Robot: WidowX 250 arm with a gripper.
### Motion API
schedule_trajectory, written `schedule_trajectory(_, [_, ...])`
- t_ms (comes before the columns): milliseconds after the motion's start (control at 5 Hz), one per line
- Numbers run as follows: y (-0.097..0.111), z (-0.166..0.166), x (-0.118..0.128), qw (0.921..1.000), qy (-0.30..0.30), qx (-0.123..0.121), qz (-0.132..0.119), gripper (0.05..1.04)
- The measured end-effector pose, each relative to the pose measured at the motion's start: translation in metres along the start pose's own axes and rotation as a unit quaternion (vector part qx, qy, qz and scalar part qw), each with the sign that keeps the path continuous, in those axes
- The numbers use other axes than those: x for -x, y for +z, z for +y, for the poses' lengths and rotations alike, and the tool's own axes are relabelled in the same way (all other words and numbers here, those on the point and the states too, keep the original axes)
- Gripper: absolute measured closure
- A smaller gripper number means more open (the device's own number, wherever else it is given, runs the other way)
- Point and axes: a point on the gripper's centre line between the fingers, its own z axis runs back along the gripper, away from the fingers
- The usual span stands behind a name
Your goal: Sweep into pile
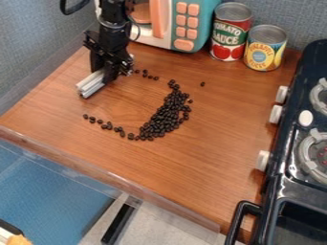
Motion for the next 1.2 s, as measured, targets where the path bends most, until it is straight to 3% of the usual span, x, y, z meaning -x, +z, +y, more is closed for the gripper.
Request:
schedule_trajectory(400, [0.002, -0.008, -0.011, 0.9991, -0.041, 0.005, -0.010, 0.709])
schedule_trajectory(1200, [0.008, -0.044, -0.004, 0.9949, -0.095, 0.000, -0.032, 0.709])
